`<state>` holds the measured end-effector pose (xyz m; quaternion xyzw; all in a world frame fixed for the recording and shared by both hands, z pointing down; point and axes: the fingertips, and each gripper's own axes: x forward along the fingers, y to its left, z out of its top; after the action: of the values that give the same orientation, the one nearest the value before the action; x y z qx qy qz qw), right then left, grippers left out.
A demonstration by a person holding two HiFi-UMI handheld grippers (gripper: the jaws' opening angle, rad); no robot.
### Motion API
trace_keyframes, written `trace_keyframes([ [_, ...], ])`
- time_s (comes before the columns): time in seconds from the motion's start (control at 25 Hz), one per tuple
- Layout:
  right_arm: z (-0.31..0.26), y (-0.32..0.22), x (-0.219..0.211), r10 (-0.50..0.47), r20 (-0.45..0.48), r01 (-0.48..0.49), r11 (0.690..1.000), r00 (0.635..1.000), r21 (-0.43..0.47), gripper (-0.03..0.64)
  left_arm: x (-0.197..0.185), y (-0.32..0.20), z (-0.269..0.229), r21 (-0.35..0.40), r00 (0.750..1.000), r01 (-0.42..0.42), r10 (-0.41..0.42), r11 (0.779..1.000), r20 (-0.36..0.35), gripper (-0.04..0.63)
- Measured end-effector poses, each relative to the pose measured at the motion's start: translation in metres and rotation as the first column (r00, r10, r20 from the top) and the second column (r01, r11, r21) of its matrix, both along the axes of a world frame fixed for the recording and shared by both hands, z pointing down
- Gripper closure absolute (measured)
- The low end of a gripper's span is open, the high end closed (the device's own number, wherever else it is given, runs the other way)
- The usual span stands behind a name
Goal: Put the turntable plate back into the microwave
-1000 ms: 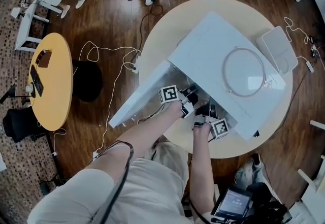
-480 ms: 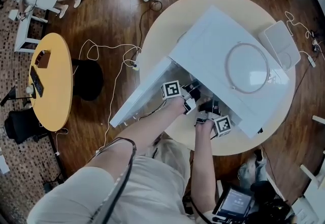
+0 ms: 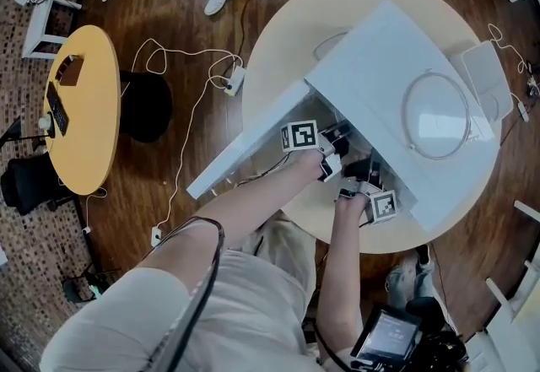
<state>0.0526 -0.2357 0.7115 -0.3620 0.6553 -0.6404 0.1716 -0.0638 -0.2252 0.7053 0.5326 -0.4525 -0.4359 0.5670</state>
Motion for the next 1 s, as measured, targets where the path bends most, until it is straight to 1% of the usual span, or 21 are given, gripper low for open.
trace_keyframes([
  [0.12,-0.002,-0.002,-0.001,-0.013,-0.019,0.013,1.0,1.0,0.015,0.543,-0.001,-0.002,0.0,-0.001,1.0,-0.003,0.003,1.0,-0.006,0.563],
  [0.2,-0.003,-0.004,-0.002,-0.011,-0.008,0.011,1.0,1.0,0.019,0.543,-0.002,-0.002,0.001,-0.004,1.0,-0.007,0.007,1.0,-0.007,0.563],
  [0.4,-0.003,-0.009,-0.003,0.038,0.089,-0.038,0.999,0.995,-0.001,0.563,-0.004,-0.004,0.003,-0.008,1.0,-0.006,0.006,1.0,-0.019,0.563],
  [0.6,-0.002,-0.01,-0.003,0.099,0.192,-0.095,0.995,0.976,-0.032,0.571,-0.002,-0.005,0.001,-0.032,0.999,-0.023,0.021,0.999,-0.049,0.563],
  [0.64,-0.003,-0.009,-0.004,0.104,0.21,-0.099,0.994,0.972,-0.034,0.571,-0.003,-0.004,0.0,-0.032,0.999,-0.027,0.025,0.999,-0.043,0.563],
  [0.72,-0.006,-0.01,-0.005,0.111,0.24,-0.106,0.994,0.964,-0.035,0.571,-0.007,-0.006,-0.005,-0.013,0.999,-0.032,0.033,0.999,0.003,0.563],
  [0.8,-0.008,-0.012,-0.009,0.119,0.259,-0.113,0.993,0.958,-0.041,0.571,-0.011,-0.01,-0.008,-0.006,0.999,-0.039,0.039,0.999,0.032,0.563],
  [0.88,-0.007,-0.014,-0.012,0.13,0.274,-0.121,0.991,0.953,-0.049,0.571,-0.015,-0.012,-0.008,-0.012,0.998,-0.044,0.044,0.999,0.054,0.563],
  [1.0,-0.002,-0.015,-0.012,0.142,0.283,-0.131,0.99,0.949,-0.056,0.571,-0.015,-0.012,-0.004,-0.029,0.996,-0.053,0.055,0.998,0.069,0.561],
])
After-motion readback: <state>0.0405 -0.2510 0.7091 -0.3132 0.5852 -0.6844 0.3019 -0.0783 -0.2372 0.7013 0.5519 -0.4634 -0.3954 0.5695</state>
